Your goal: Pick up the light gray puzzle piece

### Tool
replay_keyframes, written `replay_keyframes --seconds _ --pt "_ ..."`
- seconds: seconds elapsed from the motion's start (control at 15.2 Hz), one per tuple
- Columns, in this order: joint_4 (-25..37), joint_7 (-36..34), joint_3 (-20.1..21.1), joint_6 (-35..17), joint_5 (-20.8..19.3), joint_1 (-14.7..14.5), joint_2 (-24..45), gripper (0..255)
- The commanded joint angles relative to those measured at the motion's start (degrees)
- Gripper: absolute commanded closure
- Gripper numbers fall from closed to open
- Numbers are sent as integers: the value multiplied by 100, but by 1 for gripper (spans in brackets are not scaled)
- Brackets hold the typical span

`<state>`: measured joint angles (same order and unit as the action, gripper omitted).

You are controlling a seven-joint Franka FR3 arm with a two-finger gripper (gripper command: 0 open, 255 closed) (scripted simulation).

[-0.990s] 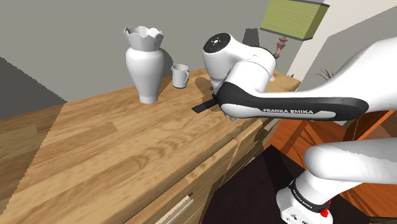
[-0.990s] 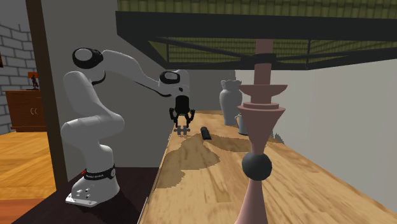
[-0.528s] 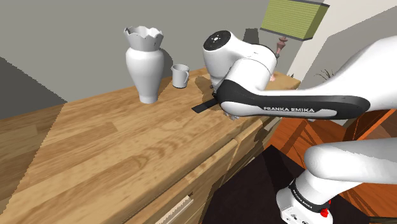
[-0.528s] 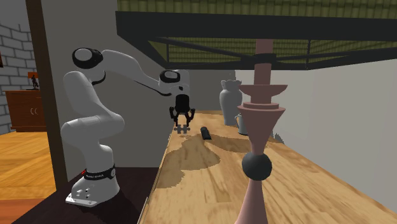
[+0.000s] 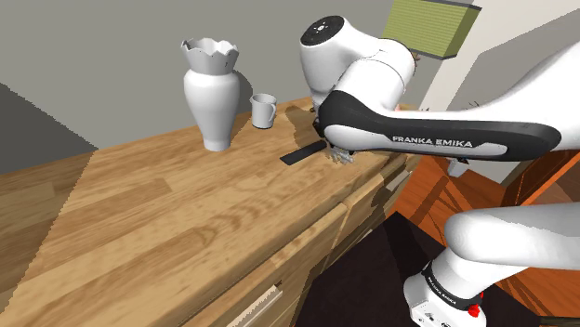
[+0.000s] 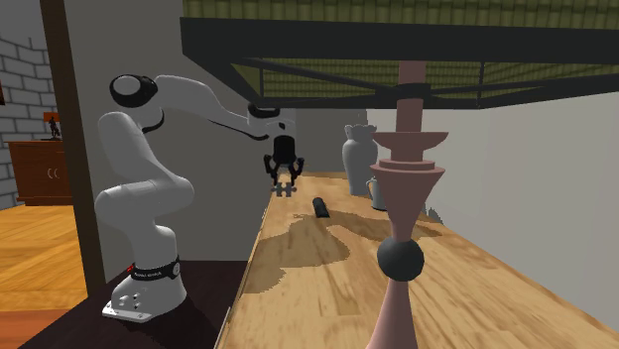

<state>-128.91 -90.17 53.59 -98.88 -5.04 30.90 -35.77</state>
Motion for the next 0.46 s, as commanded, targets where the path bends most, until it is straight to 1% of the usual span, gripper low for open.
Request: replay_keyframes --seconds 0.0,0.26,0.4 --pt "122 75 -72 140 -13 -10 -29 255" --pt "391 198 -170 400 -52 3 -43 255" --pt "401 203 -174 410 -53 4 -43 255"
